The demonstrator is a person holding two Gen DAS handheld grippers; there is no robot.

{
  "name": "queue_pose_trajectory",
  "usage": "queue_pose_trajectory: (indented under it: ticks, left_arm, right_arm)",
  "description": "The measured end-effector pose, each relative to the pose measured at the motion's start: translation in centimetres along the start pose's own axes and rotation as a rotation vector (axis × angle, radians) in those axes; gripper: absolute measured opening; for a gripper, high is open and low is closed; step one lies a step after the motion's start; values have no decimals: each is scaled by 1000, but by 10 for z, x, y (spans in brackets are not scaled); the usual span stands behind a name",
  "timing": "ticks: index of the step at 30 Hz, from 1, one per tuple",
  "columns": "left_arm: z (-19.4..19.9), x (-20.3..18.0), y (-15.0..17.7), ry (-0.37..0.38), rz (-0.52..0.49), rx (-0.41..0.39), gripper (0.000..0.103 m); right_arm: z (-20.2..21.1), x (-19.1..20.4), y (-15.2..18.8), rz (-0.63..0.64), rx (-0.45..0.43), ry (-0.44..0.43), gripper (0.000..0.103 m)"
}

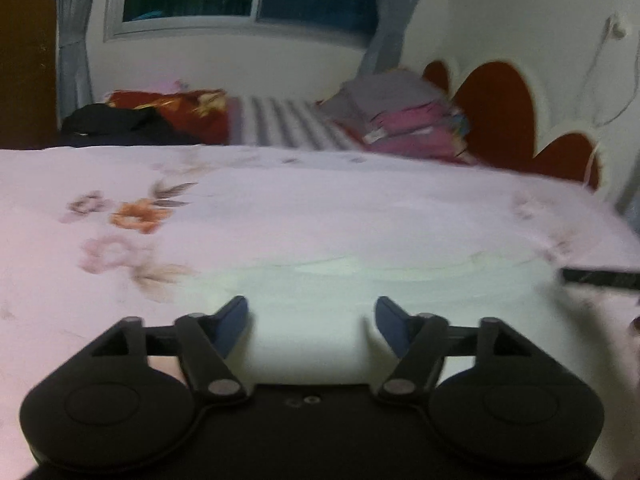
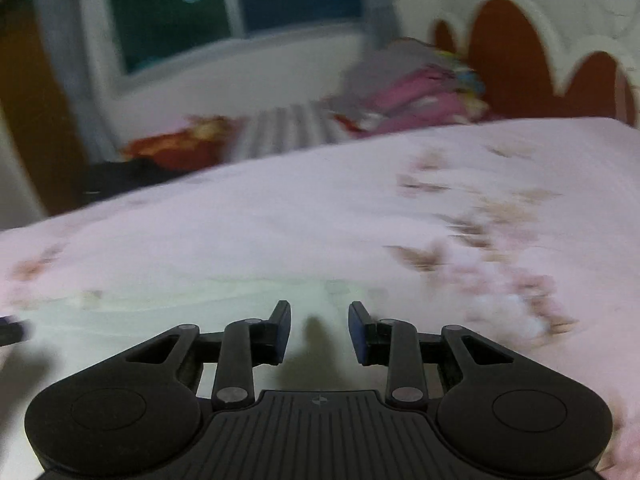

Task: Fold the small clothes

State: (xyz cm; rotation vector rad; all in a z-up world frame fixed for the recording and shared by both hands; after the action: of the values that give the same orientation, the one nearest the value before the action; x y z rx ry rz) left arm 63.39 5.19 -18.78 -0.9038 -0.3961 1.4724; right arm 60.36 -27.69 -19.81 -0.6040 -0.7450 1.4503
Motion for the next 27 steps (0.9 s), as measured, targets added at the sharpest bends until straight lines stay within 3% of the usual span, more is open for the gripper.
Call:
queue_pose_trajectory:
  ticks: [3, 6, 9, 12, 13, 16, 20, 23, 27]
  left_arm:
    - [2, -39, 22, 20, -92, 5, 69]
    - [1, -52, 40, 45, -91, 28, 67]
    - [-1, -45, 53, 12, -114, 67, 64]
    - [8, -16, 58, -66, -115, 53, 63]
    - [12, -9, 57, -72, -95, 52, 62]
    - [29, -13, 52, -52, -52, 24, 62]
    - [32, -52, 67, 11, -97, 43, 64]
    - [25, -58, 88, -41, -156, 98, 64]
    - [53, -55, 90, -26, -123, 69, 62]
  right_arm:
    - [0, 51, 5, 92, 19, -102, 32]
    - [2, 88, 25, 182, 51, -183, 32]
    - [6, 94, 42, 287, 65, -161, 32]
    - [12, 51, 50, 261, 77, 58, 32]
    - [13, 37, 52, 212, 90, 77, 32]
    - [28, 30, 50, 150, 85, 16, 32]
    - [45, 81, 53, 201, 66, -159, 32]
    - [36, 99, 76, 267, 148, -126, 31]
    - [56, 99, 78, 256, 124, -107, 32]
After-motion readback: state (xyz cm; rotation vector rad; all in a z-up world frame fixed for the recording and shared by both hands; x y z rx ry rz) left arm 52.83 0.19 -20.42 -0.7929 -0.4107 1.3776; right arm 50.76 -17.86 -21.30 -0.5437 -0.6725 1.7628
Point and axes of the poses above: each gripper's, at about its wrist camera, not at the fingertips, and z roughly against the way its jaws point, x to its left, y to its underside, the point moved 10 cm from there along -z, roughly the way its jaws point, and after that the axes turned 9 degrees about z, right-handed, at the moved point
